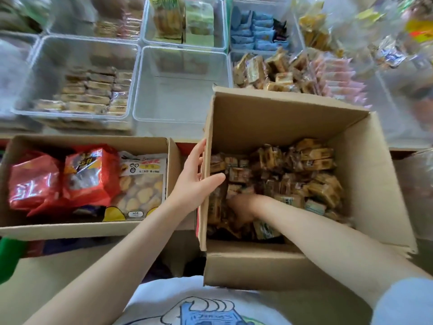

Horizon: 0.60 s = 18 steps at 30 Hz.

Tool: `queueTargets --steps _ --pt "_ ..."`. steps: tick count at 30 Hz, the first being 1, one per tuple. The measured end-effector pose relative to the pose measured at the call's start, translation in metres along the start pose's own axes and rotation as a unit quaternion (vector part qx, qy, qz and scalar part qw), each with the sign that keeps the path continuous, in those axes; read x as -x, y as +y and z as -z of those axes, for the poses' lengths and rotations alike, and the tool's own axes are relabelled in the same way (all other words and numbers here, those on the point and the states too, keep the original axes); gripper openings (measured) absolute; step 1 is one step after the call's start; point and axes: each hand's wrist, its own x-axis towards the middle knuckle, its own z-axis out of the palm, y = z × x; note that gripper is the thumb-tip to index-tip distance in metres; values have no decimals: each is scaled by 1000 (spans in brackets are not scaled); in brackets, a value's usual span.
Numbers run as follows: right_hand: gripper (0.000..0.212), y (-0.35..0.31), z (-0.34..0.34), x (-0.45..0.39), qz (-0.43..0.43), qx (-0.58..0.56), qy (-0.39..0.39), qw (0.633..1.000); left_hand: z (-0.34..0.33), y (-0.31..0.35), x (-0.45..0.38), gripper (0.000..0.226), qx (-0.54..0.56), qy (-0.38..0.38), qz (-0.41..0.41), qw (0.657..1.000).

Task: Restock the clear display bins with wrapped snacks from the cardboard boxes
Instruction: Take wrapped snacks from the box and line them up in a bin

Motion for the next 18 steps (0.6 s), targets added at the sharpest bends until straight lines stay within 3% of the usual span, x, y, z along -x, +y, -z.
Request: queueTargets --steps 2,4,6,8,10,12,14,18 --pt "62 14 24 15 2 -122 72 990 0 1 0 90 -7 0 6 1000" --pt "52 31 50 45 45 -324 182 927 1 4 -1 92 -22 3 13 1000" --pt "42 43 66 78 135 -534 258 794 2 9 -2 90 -30 8 11 999" --pt "39 48 75 104 242 -674 255 649 4 14 -1 70 14 44 8 999" --pt "44 45 80 120 308 -720 251 570 9 24 -2 48 93 97 1 991" --pt "49 36 84 129 339 -718 257 552 17 37 -6 41 155 109 -6 982" --pt "53 24 88 132 362 -703 253 557 28 50 -12 46 191 79 -10 978" --pt "58 -8 99 128 357 -655 241 621 52 61 -23 52 185 32 -3 982"
